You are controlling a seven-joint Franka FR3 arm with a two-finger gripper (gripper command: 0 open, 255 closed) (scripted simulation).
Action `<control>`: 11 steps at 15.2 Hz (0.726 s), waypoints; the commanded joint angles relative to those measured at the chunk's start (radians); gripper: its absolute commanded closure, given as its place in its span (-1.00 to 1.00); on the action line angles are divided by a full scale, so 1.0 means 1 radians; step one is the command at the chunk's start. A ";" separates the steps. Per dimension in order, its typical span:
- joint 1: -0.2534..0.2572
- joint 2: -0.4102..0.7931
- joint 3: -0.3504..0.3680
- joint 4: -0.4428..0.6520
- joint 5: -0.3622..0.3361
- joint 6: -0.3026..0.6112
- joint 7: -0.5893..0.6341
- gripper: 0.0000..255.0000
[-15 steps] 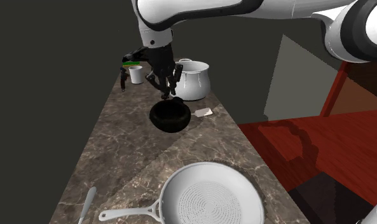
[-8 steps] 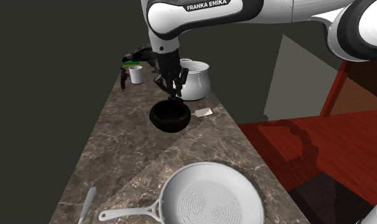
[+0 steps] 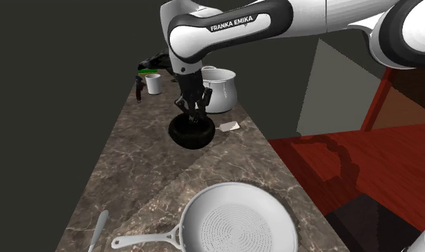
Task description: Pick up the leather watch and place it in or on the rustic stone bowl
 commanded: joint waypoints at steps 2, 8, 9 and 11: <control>-0.002 -0.002 0.000 -0.009 0.000 0.008 0.000 1.00; -0.002 -0.002 0.000 -0.009 0.000 0.008 0.000 -1.00; -0.002 -0.002 0.000 -0.009 0.000 0.008 0.000 -1.00; -0.002 -0.002 0.000 -0.009 0.000 0.008 0.000 -1.00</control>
